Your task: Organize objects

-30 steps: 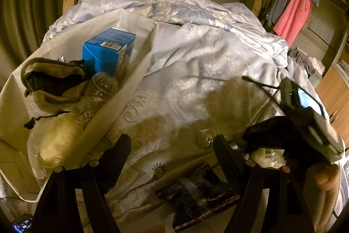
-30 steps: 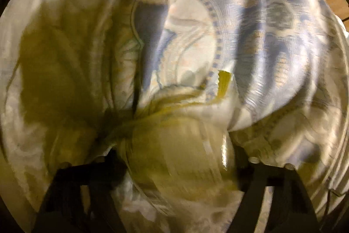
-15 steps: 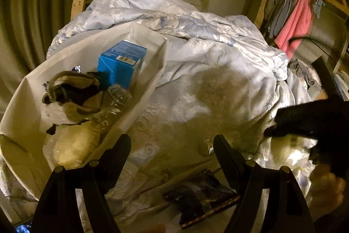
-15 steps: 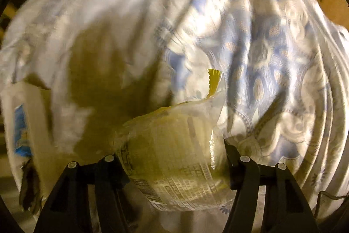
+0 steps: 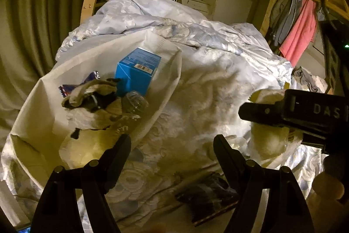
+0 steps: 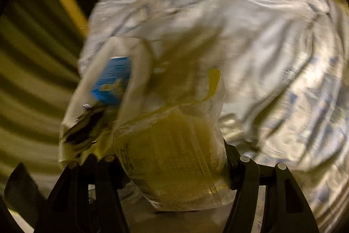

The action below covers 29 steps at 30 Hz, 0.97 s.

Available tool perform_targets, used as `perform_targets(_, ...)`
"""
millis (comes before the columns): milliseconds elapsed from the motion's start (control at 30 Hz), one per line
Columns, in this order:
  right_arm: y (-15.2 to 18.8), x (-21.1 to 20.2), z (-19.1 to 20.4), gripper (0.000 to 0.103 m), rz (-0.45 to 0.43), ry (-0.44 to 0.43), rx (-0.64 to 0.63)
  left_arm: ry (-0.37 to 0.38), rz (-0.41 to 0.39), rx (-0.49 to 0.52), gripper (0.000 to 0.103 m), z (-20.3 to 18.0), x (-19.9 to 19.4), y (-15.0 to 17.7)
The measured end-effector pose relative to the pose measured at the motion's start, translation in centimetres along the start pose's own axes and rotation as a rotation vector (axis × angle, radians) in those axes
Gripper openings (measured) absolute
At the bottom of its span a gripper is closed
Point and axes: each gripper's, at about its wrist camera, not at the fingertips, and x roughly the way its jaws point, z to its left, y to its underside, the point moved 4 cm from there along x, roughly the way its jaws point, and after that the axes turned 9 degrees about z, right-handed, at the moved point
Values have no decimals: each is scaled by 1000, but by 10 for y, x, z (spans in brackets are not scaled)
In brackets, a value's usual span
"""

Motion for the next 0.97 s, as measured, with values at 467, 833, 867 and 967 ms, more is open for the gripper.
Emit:
perform_targets(467, 1, -1, 59, 63, -36, -265, -95, -9, -54, -75, 76, 31, -23, -4)
perform_targets(833, -2, 22, 64, 63, -13, -171, -75, 19, -128, -96, 76, 40, -30, -6)
perform_targets(867, 0, 21, 62, 63, -24, -136, -75, 14, -136, -96, 76, 39, -29, -5)
perform_targets(967, 2, 17, 61, 63, -49, -26, -85, -14, -143, -81, 76, 34, -27, -5)
